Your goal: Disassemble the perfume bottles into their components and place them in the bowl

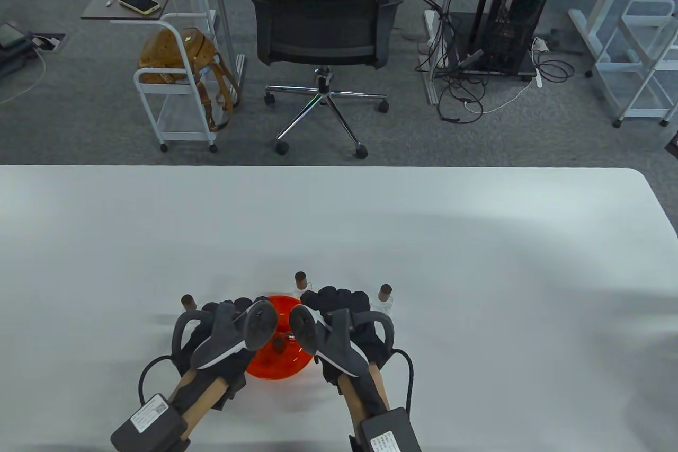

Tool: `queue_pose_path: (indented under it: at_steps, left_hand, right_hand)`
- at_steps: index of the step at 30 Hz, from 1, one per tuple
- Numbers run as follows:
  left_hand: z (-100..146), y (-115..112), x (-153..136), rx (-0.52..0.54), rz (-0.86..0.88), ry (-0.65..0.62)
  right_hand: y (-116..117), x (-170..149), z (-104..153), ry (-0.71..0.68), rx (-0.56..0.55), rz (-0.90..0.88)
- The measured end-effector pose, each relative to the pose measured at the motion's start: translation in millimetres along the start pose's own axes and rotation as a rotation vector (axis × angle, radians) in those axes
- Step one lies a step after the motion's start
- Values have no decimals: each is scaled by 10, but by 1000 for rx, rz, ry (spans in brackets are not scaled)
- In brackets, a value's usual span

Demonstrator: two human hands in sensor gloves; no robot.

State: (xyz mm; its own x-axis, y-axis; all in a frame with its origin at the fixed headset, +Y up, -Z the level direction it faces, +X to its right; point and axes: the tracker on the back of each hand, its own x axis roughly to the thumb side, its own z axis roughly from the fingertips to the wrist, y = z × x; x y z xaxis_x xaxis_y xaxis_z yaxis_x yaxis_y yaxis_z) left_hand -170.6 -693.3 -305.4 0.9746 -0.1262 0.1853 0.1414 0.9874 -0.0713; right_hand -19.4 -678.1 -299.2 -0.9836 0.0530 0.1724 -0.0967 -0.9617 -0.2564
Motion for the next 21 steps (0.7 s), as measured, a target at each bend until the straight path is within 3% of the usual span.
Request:
queue_pose_path:
  at_steps: [8,11,21]
  left_hand:
    - [-162,-181,183,-128,-89,28]
    - [-169,-227,228,-156,-88,-17]
    - [-55,-190,134,-116,-17,-64]
  right_hand:
    - [-15,-114,-20,26,9,-28]
    - [-20,-132,-17,31,10,-30]
    - [-25,-118,-6,22,28,-18]
